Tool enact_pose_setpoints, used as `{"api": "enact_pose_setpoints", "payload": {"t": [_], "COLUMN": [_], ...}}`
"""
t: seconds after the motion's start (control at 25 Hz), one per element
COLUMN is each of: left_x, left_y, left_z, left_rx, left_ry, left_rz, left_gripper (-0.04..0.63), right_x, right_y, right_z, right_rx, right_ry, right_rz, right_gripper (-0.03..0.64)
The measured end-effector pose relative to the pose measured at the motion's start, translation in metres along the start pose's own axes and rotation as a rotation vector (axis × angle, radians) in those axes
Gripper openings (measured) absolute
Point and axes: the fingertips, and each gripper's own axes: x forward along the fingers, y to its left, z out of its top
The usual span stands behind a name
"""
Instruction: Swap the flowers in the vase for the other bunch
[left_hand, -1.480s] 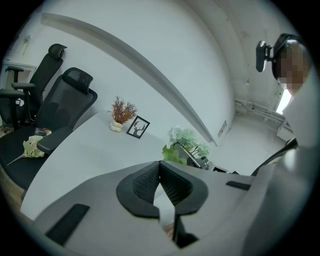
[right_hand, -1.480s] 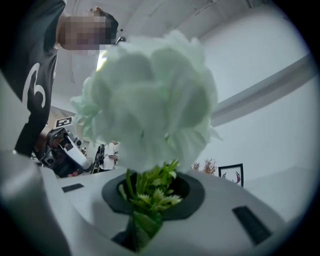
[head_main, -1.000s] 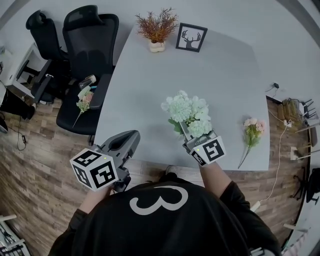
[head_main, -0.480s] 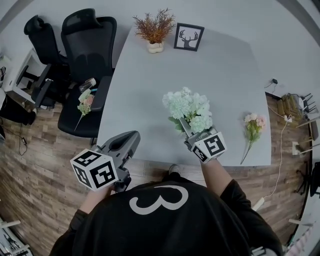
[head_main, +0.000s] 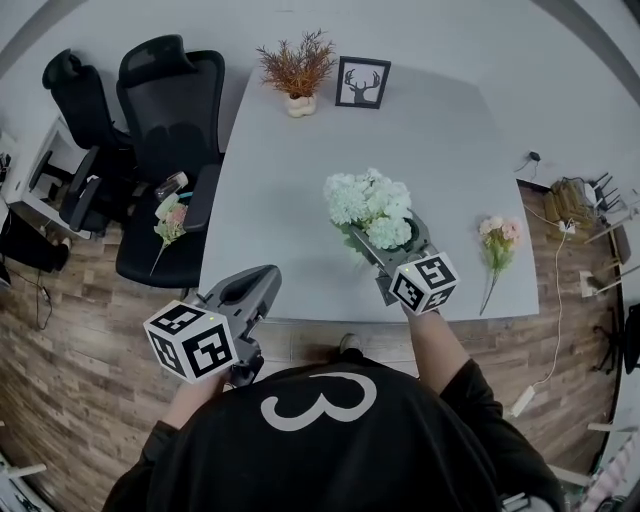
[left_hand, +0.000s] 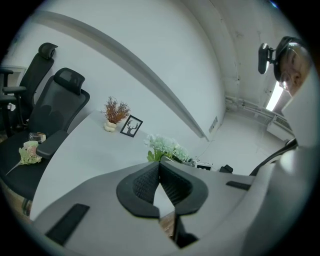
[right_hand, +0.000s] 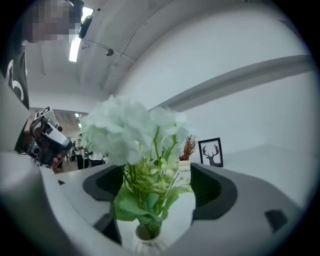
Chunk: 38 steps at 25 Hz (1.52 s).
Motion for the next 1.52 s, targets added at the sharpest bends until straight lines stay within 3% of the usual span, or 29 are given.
{"api": "enact_pose_setpoints", "payload": {"t": [0.16,0.44,0.6,0.76,0.96,1.12,1.28,1.36,1.52], "left_x": [-0.014,-0.032,-0.036,-0.041,-0.052,-0.062,-0.074,-0.081,-0.095], "left_y": [-0.008,-0.026,-0.042,-0.071,-0.111,-0.156,-0.202,-0.223,-0.254], "left_z": [0.002,-0.006,-0.017,-0.028,-0.041,-0.062,-0.094,-0.112,-0.146], "left_rx": [0.024,0.036,0.042,0.062,0.088,0.111,0.141,0.147,0.167], "left_ry": [-0.017,-0.021,-0.018,-0.011,-0.019,-0.024,-0.015,-0.007,-0.004], "left_rz": [-0.029,-0.111,-0.153,-0.192,-0.217,-0.241,-0.264,-0.276,-0.285], "left_gripper": [0.011,0.011,0.011,0.011,0.011,0.011,0.011,0.011,0.011], "right_x": [-0.017,-0.070,-0.111,-0.150,-0.187,-0.230,-0.282,-0.302,-0.338], "right_y": [0.001,0.012,0.021,0.048,0.105,0.148,0.179,0.192,0.215], "right_z": [0.006,0.008,0.019,0.047,0.080,0.086,0.085,0.075,0.049], "right_rx": [0.004,-0.006,0.012,-0.005,-0.013,0.034,0.108,0.155,0.262], "right_ry": [0.003,0.019,-0.029,-0.102,-0.151,-0.140,-0.141,-0.100,-0.011], "right_rz": [-0.056,-0.152,-0.194,-0.164,-0.020,0.096,0.191,0.237,0.321], "right_gripper": [0.440,0.443,0.443,0.442,0.427,0.204,0.058,0.021,0.011]}}
